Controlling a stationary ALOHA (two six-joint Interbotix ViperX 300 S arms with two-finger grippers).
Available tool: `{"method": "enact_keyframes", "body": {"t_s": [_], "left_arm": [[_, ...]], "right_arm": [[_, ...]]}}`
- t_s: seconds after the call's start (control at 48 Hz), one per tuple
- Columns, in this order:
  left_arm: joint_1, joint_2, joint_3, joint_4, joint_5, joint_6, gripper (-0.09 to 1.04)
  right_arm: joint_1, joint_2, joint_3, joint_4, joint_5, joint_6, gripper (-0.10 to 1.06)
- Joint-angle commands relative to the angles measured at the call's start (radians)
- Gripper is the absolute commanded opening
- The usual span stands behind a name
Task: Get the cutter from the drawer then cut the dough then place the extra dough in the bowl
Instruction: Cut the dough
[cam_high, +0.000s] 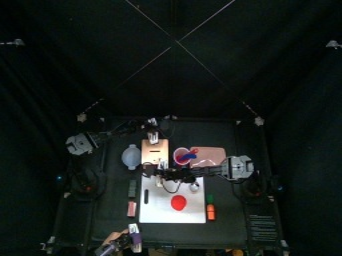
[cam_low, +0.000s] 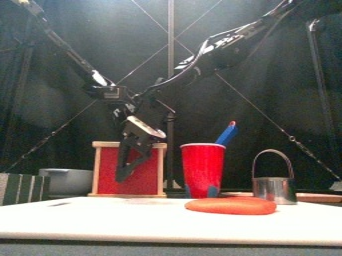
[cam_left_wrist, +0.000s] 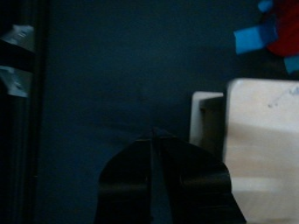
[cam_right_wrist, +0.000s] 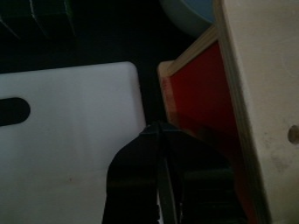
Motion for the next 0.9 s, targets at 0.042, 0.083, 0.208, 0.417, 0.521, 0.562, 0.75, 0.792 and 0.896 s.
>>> {"method": "enact_keyframes", "body": {"t_s": [0.042, 0.083, 0.208, 0.417, 0.521, 0.562, 0.75, 0.792, 0.896], "left_arm": [[0.000, -0.104, 0.021, -0.009, -0.110, -0.012, 0.51], [0.000, -0.129, 0.043, -0.008, -0.149, -0.014, 0.51], [-0.035, -0.216, 0.144, -0.008, -0.298, -0.014, 0.50], [-0.189, -0.353, 0.367, -0.044, -0.594, -0.015, 0.50], [-0.282, -0.391, 0.474, -0.130, -0.749, -0.014, 0.50], [-0.318, -0.402, 0.508, -0.172, -0.801, -0.015, 0.50], [-0.531, -0.414, 0.623, -0.365, -1.020, -0.012, 0.50], [-0.575, -0.411, 0.637, -0.382, -1.052, -0.015, 0.50], [-0.689, -0.400, 0.650, -0.407, -1.091, -0.034, 0.50]], "right_arm": [[0.018, -0.103, 0.028, 0.021, 0.002, 0.005, 0.14], [0.021, -0.121, 0.044, 0.038, -0.002, 0.005, 0.14], [0.026, -0.161, 0.087, 0.072, -0.012, 0.005, 0.14], [0.028, -0.222, 0.160, 0.107, -0.020, 0.005, 0.14], [0.031, -0.256, 0.192, 0.124, -0.020, 0.005, 0.14], [0.032, -0.265, 0.202, 0.129, -0.021, 0.005, 0.14], [0.040, -0.305, 0.256, 0.173, -0.015, 0.005, 0.14], [0.040, -0.316, 0.265, 0.179, -0.012, 0.003, 0.14], [0.044, -0.354, 0.296, 0.189, -0.009, 0.003, 0.14]]}}
